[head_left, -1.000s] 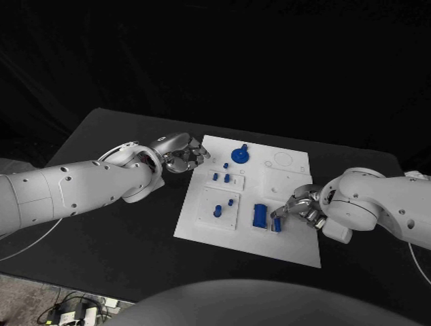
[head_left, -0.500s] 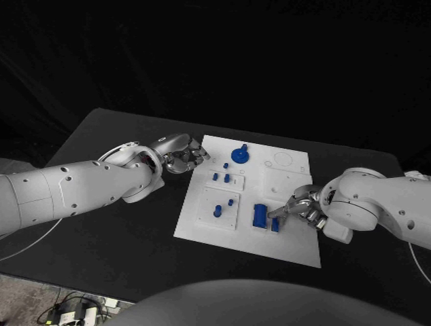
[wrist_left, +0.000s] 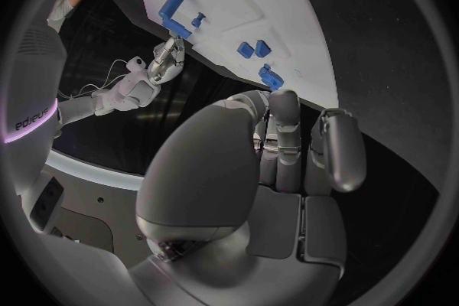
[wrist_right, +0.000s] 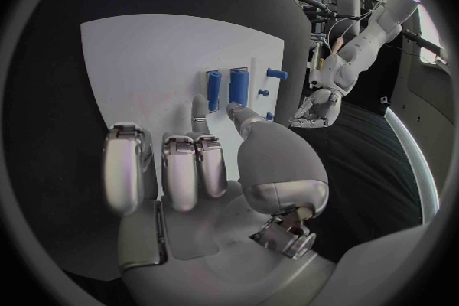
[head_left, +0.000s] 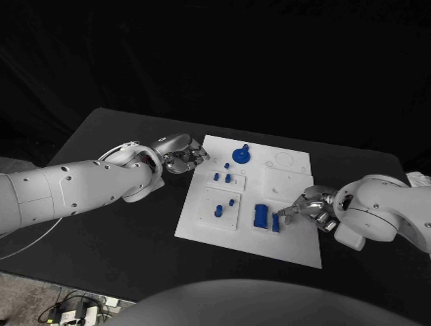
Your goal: Assemble the parts on the task board
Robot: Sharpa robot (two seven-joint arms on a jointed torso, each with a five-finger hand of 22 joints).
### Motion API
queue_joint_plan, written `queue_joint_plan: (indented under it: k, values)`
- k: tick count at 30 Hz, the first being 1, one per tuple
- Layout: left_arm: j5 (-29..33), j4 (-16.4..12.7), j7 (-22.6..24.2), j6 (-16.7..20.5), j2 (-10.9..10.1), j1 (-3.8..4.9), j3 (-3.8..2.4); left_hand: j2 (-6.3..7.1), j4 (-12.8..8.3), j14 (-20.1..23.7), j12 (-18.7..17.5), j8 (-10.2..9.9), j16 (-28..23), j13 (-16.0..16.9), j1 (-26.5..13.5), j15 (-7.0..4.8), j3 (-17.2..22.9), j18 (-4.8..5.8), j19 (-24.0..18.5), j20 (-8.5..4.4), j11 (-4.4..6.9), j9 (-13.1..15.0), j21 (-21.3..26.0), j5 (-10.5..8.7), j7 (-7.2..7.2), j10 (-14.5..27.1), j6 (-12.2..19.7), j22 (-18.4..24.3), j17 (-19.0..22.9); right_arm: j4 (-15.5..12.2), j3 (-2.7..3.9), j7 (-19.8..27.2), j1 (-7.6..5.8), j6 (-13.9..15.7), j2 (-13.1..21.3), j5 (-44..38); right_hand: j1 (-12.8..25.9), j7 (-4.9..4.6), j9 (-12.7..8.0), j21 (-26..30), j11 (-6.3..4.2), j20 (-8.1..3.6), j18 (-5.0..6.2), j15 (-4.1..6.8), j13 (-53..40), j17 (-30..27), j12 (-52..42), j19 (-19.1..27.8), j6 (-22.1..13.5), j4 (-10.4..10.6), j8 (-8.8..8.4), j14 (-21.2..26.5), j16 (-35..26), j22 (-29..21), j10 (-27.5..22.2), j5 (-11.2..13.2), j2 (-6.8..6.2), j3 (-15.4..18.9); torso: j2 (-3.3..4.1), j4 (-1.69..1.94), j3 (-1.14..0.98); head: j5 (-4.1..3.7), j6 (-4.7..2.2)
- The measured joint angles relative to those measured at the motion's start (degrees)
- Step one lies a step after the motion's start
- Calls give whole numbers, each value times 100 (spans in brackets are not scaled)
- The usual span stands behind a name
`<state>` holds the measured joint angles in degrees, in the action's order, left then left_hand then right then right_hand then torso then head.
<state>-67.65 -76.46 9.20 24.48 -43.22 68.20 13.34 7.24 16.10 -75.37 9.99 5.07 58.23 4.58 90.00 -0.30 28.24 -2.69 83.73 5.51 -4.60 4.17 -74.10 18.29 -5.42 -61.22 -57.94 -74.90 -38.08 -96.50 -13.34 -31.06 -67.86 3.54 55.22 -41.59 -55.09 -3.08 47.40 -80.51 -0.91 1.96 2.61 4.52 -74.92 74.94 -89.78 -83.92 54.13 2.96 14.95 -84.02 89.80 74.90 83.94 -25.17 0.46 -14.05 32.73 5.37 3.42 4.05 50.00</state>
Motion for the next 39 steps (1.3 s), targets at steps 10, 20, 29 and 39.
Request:
queue_joint_plan:
  k: [10, 20, 29, 39]
  values:
    - [5, -9, 118, 71, -44, -28, 1, 69, 2, 0, 0, 82, 0, 5, 7, 0, 117, 0, 0, 0, 21, 29, 0, 0, -93, -21, -93, -5, -6, -612, -2, 1603, 405, 963, 660, -1903, -1116, -100, 645, -169, 26, 21, 0, -43, 0, -1, 0, -21, -794, -643, 660, 0, 0, 5, 18, 752, -96, -179, -5, -14, 7, -19, 0]
    - [13, -15, 214, 130, -72, -56, -1, 93, 0, 0, 0, 170, 0, 11, -18, 0, 151, 0, 0, 0, 25, 58, 0, 0, -146, -24, -210, -4, -6, -614, -8, 2562, 897, 1748, 662, -3498, -1307, -49, 1052, -197, 43, 43, 0, -43, 1, -1, 0, -1, -797, -502, 1399, 0, 0, 4, 1, 35, -185, -27, -4, -4, 4, -55, 0]
    - [16, -26, 231, 134, -113, -61, 0, 91, -16, 0, 0, 193, 0, 11, -16, 0, 167, 0, 0, 0, 21, 70, 0, 0, -163, -62, -227, -4, -6, -413, -8, 2654, 1127, 1948, 457, -4148, -1233, 134, 2483, -197, -84, -13, 0, 21, 1, -2, 0, -11, -1144, -88, 3044, -1, 0, 3, 0, 1085, -335, 388, 0, 3, 3, -62, 0]
    - [16, -29, 231, 131, -113, -62, 0, 91, -16, 0, 0, 193, 0, 10, -16, 0, 167, 0, 0, 0, 21, 69, 0, 0, -183, -62, -247, -3, -6, -284, -6, 2591, 1170, 2011, 339, -4389, -1234, 176, 2708, -196, -104, -13, 0, 21, 1, -3, 0, -11, -979, -45, 3418, -1, 0, 2, 20, 1038, -334, 403, 1, 4, 6, -63, 0]
